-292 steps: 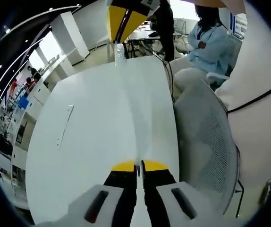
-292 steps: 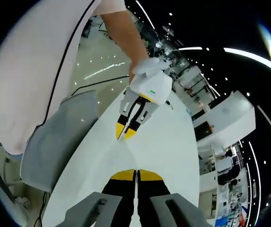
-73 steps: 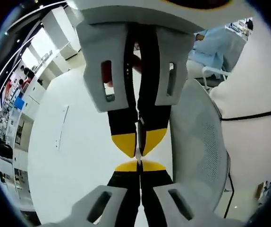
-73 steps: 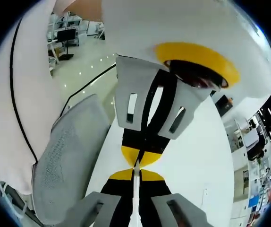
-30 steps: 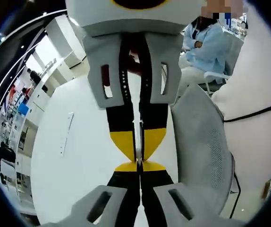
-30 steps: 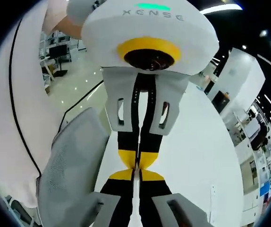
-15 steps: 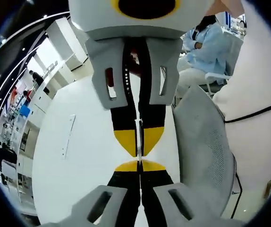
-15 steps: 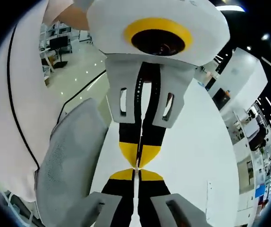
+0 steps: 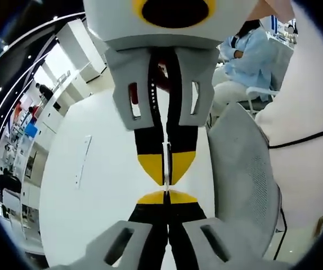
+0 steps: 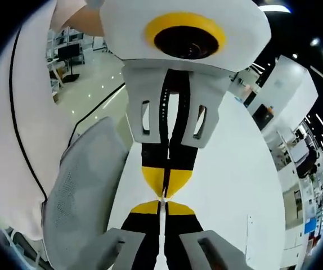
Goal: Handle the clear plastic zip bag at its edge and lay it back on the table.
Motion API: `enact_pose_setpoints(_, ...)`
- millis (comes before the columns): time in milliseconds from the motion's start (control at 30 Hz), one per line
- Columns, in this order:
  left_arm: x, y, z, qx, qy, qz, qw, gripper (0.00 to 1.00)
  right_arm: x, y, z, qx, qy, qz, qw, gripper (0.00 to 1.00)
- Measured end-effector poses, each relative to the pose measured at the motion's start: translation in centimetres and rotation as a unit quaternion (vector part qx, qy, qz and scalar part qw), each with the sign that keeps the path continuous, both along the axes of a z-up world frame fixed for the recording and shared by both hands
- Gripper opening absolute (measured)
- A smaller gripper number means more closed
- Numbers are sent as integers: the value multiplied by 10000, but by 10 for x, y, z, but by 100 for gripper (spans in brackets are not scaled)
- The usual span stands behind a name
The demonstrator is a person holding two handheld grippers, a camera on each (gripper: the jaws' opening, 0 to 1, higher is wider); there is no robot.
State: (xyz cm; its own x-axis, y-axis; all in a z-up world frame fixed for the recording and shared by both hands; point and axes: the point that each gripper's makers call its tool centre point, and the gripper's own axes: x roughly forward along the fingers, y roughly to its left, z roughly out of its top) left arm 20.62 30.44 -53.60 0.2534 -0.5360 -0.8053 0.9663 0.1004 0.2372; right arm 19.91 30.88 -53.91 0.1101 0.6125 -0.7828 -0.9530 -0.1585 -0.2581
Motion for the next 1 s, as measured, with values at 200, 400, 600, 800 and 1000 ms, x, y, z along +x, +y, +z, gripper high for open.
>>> enact_pose_setpoints(200,-2,-2,2,-53,48,54,10000,0,2,-2,1,3,-19,1,10000,0)
enact_pose_setpoints(400,5,-2,7,-195,-85,76,9997,0,3,-2,6,79,60,-141,9999,0)
enact_pose_setpoints(600,0,-3,2,9,-116,-165,9998,0,5,0,5,21,73,-164,9998,0)
enact_pose_setpoints(800,-2,-4,2,166,-2,-143,9998,2,2,2,3,-133,70,-170,9997,0)
enact_pose_setpoints(1000,-2,-7,6,324,24,-109,9994,1,0,0,-1,-286,61,-137,9995,0)
